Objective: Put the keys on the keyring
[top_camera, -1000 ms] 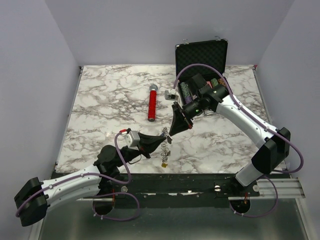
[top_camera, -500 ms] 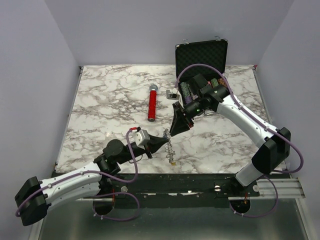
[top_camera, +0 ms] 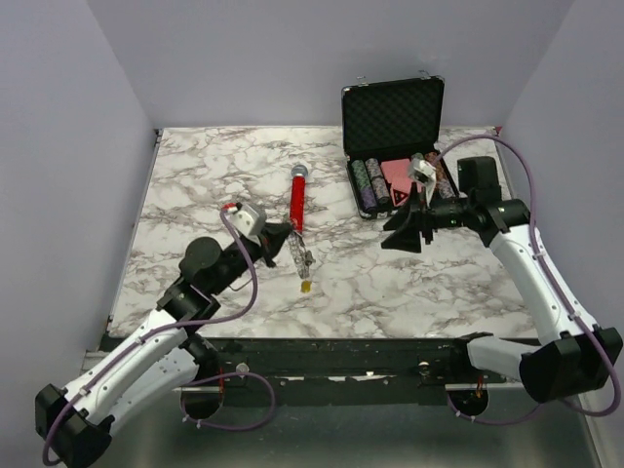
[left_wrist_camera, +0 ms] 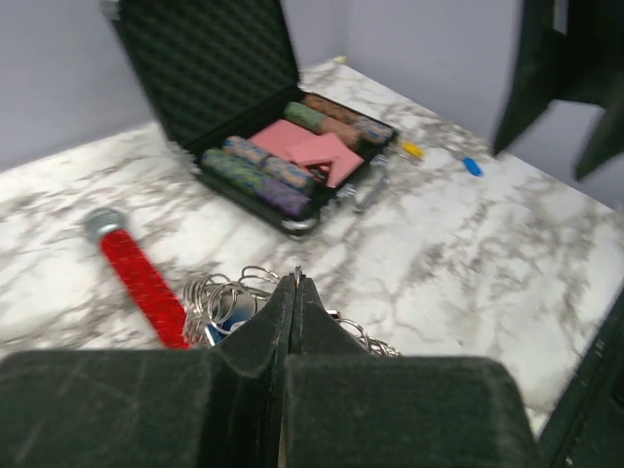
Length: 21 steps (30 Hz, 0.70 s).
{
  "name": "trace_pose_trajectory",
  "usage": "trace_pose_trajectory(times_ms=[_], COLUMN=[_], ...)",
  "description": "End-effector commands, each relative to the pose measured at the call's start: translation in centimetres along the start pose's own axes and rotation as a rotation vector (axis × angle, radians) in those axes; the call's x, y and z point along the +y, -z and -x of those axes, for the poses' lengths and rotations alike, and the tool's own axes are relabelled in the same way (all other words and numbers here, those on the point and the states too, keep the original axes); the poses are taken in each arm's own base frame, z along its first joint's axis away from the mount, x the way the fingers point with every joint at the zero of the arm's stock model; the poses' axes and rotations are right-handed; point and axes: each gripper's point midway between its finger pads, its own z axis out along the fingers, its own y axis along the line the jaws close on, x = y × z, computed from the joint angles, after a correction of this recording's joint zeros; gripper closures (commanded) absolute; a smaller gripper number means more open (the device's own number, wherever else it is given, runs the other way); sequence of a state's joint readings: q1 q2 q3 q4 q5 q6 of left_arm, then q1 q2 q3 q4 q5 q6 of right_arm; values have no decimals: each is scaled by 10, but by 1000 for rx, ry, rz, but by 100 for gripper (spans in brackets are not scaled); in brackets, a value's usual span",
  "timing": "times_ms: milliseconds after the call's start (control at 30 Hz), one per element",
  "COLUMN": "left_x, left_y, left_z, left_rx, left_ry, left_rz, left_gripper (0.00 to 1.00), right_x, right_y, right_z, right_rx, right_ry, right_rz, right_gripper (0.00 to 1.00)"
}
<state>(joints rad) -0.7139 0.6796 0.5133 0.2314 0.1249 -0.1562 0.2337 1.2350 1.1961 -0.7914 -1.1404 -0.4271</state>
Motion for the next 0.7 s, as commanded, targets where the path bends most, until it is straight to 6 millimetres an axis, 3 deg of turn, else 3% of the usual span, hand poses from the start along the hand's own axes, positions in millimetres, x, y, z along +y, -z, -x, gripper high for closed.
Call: trace_pose_trajectory(times_ms=[0,200,400,667], left_x=[51,110,172,245], left_y=[8,18,38,69], left_z=[31,31,17,-8], left_rx=[11,89,79,95], left_ry=[57,114,189,257], left_rz=[179,389,564,817], left_gripper=[100,100,100,100], right_x=[-11,-30,-43,-49], right_y=[16,38,43,43], right_z=[-1,-15,-34,-45], right_rx=[-101,-183,-208,-216], right_ry=[33,-17,-66,-86], right_rz=[-79,-200,-238,-239], right_gripper=[32,27,26,25])
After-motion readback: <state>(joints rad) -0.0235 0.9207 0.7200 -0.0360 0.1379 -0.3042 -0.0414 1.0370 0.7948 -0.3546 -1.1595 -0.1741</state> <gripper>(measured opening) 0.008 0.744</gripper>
